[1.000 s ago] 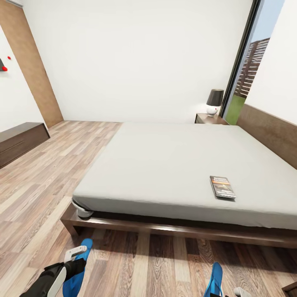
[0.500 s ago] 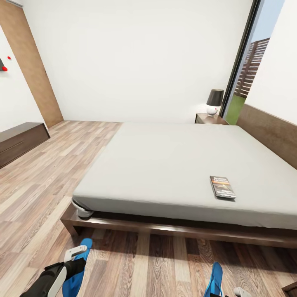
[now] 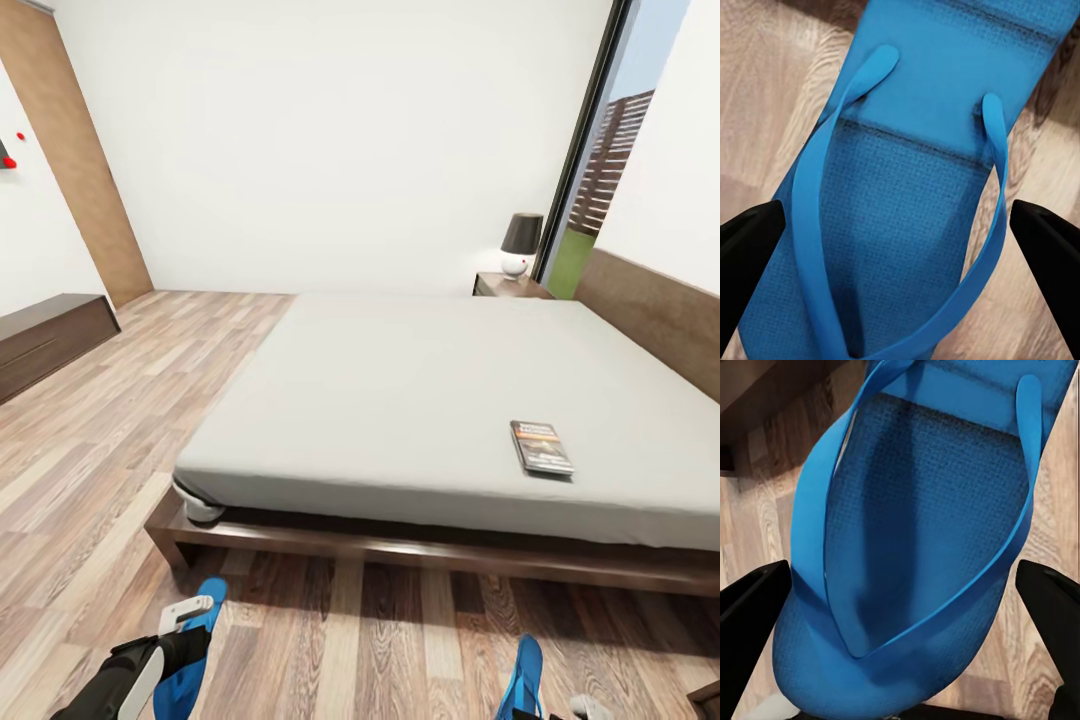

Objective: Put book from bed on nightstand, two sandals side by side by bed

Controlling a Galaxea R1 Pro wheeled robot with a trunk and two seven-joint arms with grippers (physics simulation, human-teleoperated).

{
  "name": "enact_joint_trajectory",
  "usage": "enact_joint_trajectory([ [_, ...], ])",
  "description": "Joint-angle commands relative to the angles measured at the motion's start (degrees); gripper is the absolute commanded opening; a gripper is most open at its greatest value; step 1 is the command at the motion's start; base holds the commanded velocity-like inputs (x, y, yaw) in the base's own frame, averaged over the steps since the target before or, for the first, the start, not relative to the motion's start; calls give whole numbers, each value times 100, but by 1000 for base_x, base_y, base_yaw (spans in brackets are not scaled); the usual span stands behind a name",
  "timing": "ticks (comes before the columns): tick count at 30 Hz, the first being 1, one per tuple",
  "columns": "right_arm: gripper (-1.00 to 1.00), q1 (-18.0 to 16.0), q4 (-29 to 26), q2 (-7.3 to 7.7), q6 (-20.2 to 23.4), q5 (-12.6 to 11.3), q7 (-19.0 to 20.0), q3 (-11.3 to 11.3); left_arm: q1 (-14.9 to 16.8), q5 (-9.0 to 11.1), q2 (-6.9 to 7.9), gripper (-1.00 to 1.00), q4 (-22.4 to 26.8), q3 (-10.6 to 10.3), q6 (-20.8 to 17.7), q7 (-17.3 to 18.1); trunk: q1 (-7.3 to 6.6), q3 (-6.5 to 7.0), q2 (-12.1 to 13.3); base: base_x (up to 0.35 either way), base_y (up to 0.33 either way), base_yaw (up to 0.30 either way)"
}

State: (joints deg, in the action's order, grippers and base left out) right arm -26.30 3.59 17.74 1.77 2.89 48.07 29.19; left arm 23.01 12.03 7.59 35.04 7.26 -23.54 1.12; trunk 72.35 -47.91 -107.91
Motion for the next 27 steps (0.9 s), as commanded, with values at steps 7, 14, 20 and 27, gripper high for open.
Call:
enact_joint_trajectory([
  [7, -100, -31, -1731, 291, 3093, 19, 1769, 54, 2, 19, -46, -100, 3, 13, -36, 11, 154, -131, -285, 0, 0, 0],
  [14, -100, -33, -2876, 305, 4456, 2, 1966, 56, 2, 24, -65, -100, -4, 13, -32, 11, 307, -257, -565, 0, 0, 0],
  [20, -100, -31, -3264, 301, 4807, -96, 1972, 54, 2, 19, -121, -100, -6, 20, -28, 11, 439, -364, -806, 0, 0, 0],
  [27, -100, -30, -3302, 295, 4848, -105, 1966, 52, 2, 19, -134, -100, -6, 18, -21, 13, 593, -490, -1087, 0, 0, 0],
])
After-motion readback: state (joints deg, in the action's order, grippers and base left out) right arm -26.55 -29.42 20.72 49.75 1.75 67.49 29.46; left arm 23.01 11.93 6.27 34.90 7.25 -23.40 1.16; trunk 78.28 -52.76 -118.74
